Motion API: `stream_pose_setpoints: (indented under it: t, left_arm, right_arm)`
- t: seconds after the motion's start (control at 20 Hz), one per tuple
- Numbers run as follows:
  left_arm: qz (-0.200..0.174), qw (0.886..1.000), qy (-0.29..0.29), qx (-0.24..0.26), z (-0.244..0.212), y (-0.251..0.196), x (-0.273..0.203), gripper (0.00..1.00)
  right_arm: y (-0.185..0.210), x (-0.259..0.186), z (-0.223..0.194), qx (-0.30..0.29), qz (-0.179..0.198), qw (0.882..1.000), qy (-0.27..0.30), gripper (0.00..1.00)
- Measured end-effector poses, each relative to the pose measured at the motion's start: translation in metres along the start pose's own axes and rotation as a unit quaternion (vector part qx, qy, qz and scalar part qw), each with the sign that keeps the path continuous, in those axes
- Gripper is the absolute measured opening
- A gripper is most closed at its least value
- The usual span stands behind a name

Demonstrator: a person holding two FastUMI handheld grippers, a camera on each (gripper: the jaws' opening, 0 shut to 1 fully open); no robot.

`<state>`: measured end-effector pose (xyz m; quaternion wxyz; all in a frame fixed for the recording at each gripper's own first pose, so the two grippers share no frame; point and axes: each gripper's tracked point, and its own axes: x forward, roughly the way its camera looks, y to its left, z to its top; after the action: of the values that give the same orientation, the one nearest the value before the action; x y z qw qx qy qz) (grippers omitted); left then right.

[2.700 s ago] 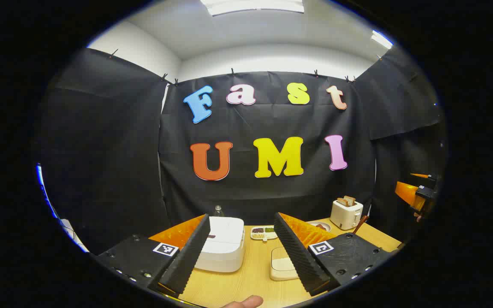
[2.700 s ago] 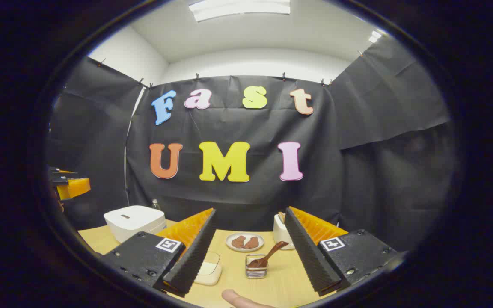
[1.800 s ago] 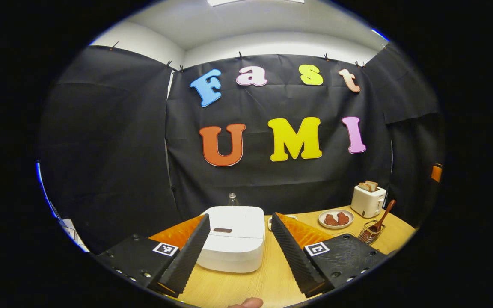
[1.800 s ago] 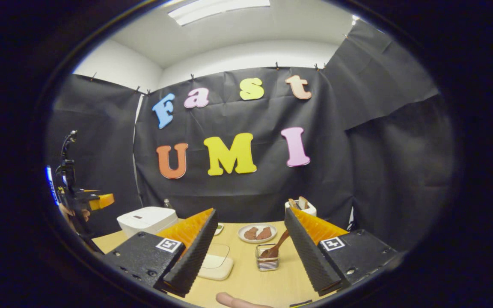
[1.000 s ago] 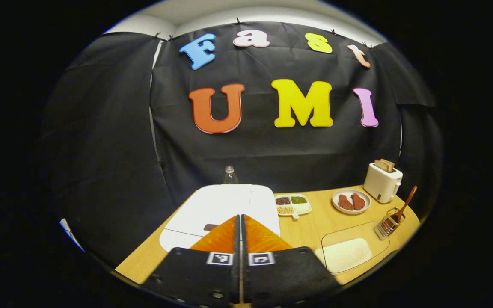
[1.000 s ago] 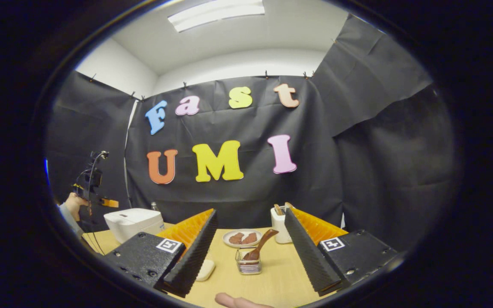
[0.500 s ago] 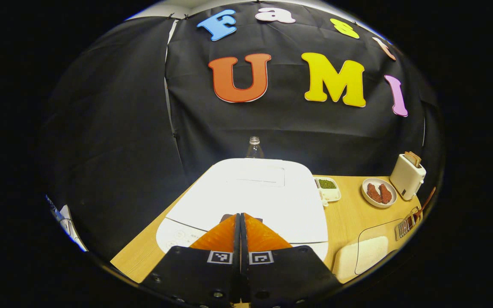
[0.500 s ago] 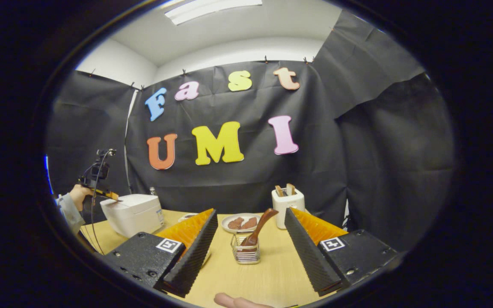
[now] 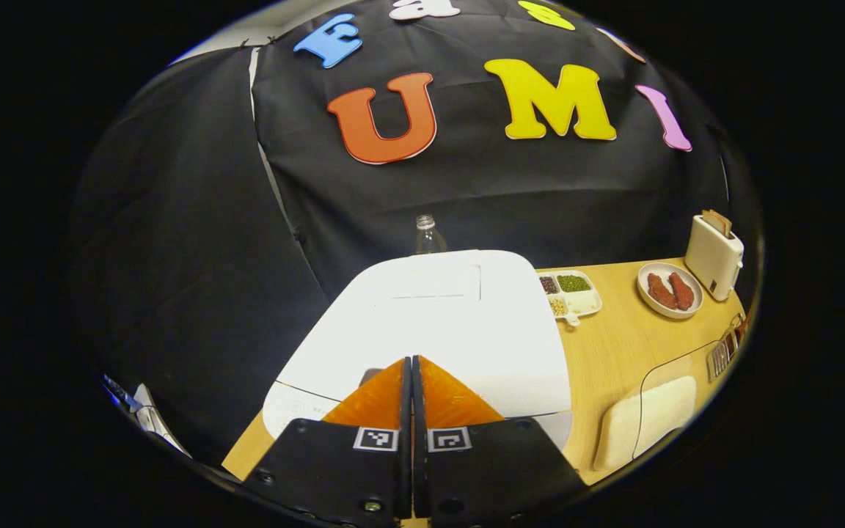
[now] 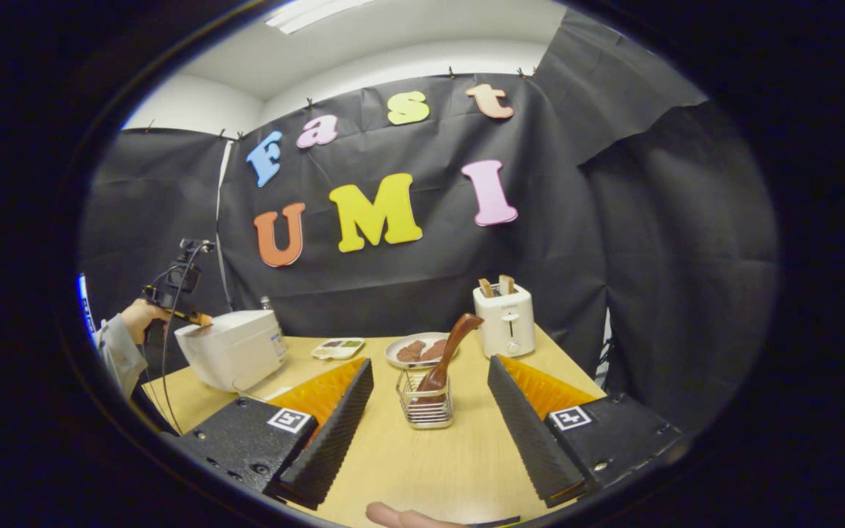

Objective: Close the left gripper, press the button to open the rice cooker; take a wooden spoon from the chopstick holder with the right hand, scoop a spoonful of rice and pour it into the rice cooker, then put the wooden spoon back into the chopstick holder.

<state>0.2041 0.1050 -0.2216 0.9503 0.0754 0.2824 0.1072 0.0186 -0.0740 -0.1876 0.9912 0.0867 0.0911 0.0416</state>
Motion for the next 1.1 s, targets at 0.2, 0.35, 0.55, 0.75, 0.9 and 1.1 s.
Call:
stream_pose_setpoints:
  t: [0.2, 0.35, 0.55, 0.75, 0.9, 1.1]
  left_arm:
    - [-0.022, 0.996, 0.014, -0.080, 0.003, 0.000, -0.003, 0.02]
    - [-0.053, 0.994, -0.006, -0.098, 0.009, 0.001, -0.017, 0.02]
    - [-0.056, 0.989, -0.083, -0.107, 0.035, 0.010, -0.067, 0.14]
    - [-0.065, 0.986, -0.108, -0.108, 0.032, 0.012, -0.119, 0.92]
    - [-0.068, 0.983, -0.137, -0.106, 0.022, 0.012, -0.159, 0.93]
    - [-0.082, 0.974, -0.183, -0.109, -0.005, 0.003, -0.203, 0.92]
  right_arm:
    - [-0.003, -0.012, 0.005, -0.011, -0.008, 1.000, -0.003, 0.96]
    - [-0.006, -0.027, 0.018, -0.037, -0.018, 0.999, -0.021, 0.95]
    - [0.001, -0.046, 0.024, -0.059, -0.017, 0.998, -0.018, 1.00]
    - [0.010, -0.059, 0.032, -0.073, -0.020, 0.997, -0.029, 1.00]
    - [0.012, -0.062, 0.038, -0.078, -0.030, 0.996, -0.037, 0.96]
    - [0.007, -0.053, 0.044, -0.080, -0.054, 0.994, -0.043, 1.00]
